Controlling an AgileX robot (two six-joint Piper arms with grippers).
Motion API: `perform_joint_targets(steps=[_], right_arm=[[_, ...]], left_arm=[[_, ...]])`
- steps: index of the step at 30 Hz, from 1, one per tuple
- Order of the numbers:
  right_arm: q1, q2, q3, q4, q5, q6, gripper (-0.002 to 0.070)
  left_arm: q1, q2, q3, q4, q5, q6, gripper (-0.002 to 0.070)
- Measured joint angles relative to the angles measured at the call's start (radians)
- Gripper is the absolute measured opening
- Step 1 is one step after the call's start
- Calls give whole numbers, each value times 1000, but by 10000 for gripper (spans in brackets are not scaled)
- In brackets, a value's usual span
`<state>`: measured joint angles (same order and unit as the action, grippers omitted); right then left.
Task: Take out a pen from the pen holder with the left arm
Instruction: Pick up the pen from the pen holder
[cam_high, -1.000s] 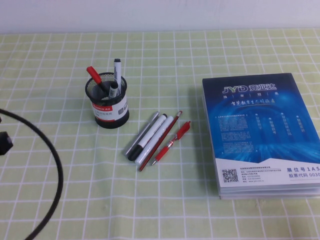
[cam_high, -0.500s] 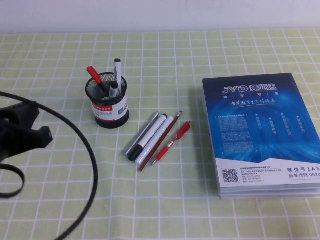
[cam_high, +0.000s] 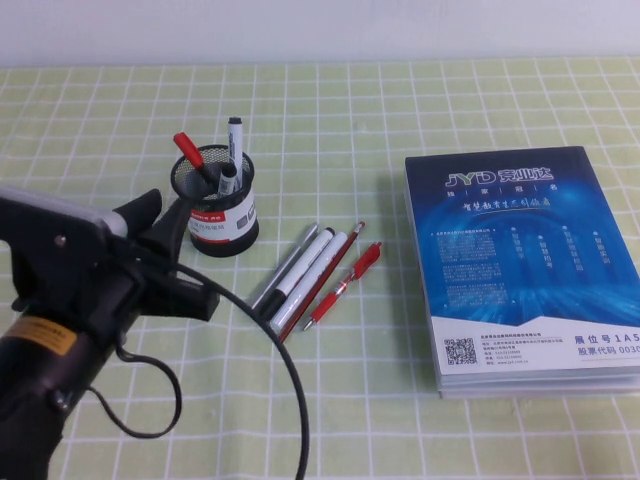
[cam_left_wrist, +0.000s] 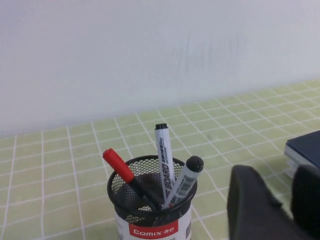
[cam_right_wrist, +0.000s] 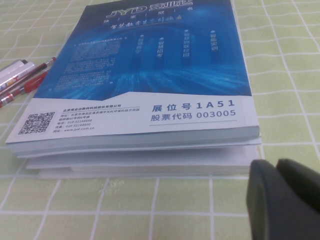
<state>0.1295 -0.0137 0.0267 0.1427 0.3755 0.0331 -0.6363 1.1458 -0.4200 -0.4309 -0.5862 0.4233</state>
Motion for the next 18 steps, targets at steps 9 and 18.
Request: perform_joint_targets(steps=[9, 18], right_arm=[[0, 0, 0, 0, 0, 0, -15], [0, 0, 0, 0, 0, 0, -15]], left_arm=[[0, 258, -22, 124, -283, -70, 454], [9, 439, -140, 151, -359, -78, 468]])
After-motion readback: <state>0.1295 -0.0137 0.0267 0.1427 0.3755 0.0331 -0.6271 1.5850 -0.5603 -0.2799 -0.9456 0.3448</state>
